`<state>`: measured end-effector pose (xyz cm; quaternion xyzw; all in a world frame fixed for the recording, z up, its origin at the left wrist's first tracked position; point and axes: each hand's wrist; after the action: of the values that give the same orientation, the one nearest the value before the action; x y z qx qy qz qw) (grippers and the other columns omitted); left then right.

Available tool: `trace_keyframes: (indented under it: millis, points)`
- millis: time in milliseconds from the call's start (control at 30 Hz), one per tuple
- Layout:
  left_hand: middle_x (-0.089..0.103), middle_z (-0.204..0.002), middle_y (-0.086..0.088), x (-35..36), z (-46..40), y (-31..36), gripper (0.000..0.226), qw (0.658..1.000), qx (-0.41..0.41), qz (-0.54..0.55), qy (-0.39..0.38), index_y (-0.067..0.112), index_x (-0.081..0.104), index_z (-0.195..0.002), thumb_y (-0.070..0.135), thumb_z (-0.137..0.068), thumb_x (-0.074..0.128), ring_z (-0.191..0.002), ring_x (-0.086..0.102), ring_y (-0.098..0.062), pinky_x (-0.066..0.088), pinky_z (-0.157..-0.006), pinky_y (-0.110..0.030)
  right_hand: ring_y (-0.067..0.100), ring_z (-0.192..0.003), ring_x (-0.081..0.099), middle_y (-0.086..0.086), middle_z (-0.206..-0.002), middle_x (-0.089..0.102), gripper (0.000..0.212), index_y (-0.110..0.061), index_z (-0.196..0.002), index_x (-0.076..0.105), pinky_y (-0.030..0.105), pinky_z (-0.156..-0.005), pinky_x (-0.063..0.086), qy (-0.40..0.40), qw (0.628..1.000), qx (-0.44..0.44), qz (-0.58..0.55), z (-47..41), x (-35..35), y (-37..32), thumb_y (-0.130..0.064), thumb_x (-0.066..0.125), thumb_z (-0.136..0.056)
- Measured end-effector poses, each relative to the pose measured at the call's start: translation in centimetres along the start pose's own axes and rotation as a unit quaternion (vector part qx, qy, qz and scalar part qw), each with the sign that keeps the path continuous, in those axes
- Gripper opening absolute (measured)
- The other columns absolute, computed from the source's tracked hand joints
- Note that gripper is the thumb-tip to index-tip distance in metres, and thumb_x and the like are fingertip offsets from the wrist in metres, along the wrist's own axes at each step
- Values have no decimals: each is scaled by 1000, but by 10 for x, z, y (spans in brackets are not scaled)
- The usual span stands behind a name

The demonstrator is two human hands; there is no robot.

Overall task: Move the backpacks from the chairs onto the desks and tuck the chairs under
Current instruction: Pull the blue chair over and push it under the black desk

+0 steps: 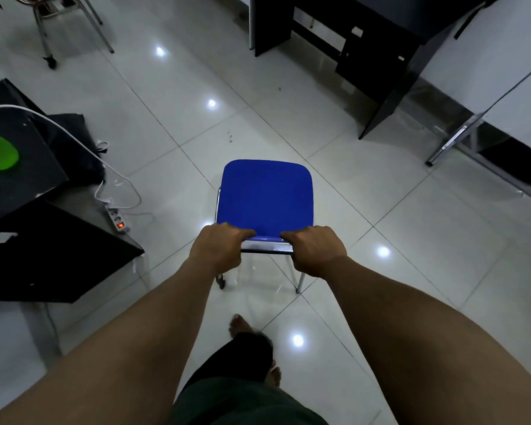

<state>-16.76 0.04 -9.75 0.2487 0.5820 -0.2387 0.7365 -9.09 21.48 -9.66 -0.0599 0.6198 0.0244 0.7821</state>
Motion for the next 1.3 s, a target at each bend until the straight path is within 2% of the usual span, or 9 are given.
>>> trace_keyframes:
  millis: [333, 433, 533, 733, 867, 1000, 1200, 1300]
  points:
    - [72, -102, 6, -13, -49, -19, 47, 1000, -19, -8, -8, 42, 56, -127, 30, -83, 66, -85, 67, -20, 52, -71, -29, 21, -57, 49, -2, -78, 66, 24, -29, -106, 59, 28, -56, 40, -2, 1000, -21, -11, -51, -14, 25, -26, 57, -83]
    - [72, -95, 6, -18, -62, -18, 46, 1000, -25, 2, -12, 42, 58, -124, 27, -81, 65, -81, 66, -20, 49, -67, -28, 21, -57, 52, -4, -76, 65, 23, -31, -103, 58, 29, -56, 46, -8, 1000, -15, -5, -64, -17, 36, -25, 56, -81]
    - [71, -97, 6, -21, -77, -19, 46, 1000, -22, 1, -20, 42, 55, -125, 27, -82, 65, -81, 66, -19, 49, -68, -28, 21, -60, 56, -4, -77, 66, 26, -32, -104, 57, 32, -59, 51, -18, 1000, -11, -6, -76, -20, 48, -25, 56, -79]
    - [70, -105, 7, -26, -96, -24, 45, 1000, 2, -13, -23, 40, 52, -130, 33, -86, 63, -87, 66, -19, 53, -75, -31, 19, -59, 48, -5, -82, 67, 29, -33, -110, 58, 27, -56, 37, -13, 999, -37, -4, -92, -25, 64, -28, 56, -81]
    - [70, -101, 9, -36, -111, -29, 44, 1000, 4, -15, -3, 40, 54, -127, 32, -85, 63, -84, 66, -18, 50, -71, -29, 20, -55, 48, -6, -74, 65, 27, -34, -104, 59, 27, -52, 34, 3, 1000, -28, 12, -106, -35, 73, -26, 56, -78]
    - [70, -103, 8, -37, -121, -31, 45, 1000, 1, -4, -7, 40, 53, -128, 32, -86, 63, -86, 66, -18, 53, -74, -30, 20, -57, 53, -6, -75, 65, 28, -35, -104, 58, 28, -53, 44, -3, 1000, -27, 14, -117, -35, 79, -26, 55, -78]
    - [71, -102, 8, -32, -127, -24, 48, 1000, -9, 5, 8, 38, 52, -132, 33, -86, 63, -86, 67, -18, 55, -76, -31, 21, -63, 59, -8, -81, 69, 35, -36, -113, 58, 29, -58, 49, -13, 999, -40, 21, -120, -35, 91, -27, 56, -79]
    - [72, -102, 7, -24, -126, -10, 52, 1000, -18, 16, 2, 36, 53, -133, 29, -83, 64, -85, 68, -20, 55, -76, -33, 21, -69, 63, -9, -89, 71, 40, -36, -119, 58, 28, -58, 46, -16, 999, -44, 26, -115, -30, 100, -26, 58, -80]
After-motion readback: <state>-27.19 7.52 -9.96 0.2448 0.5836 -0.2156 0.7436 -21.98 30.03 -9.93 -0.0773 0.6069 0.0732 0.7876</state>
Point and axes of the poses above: each hand's wrist, its own z-axis away from the middle knuckle, its own x-axis out of the palm, y = z × x
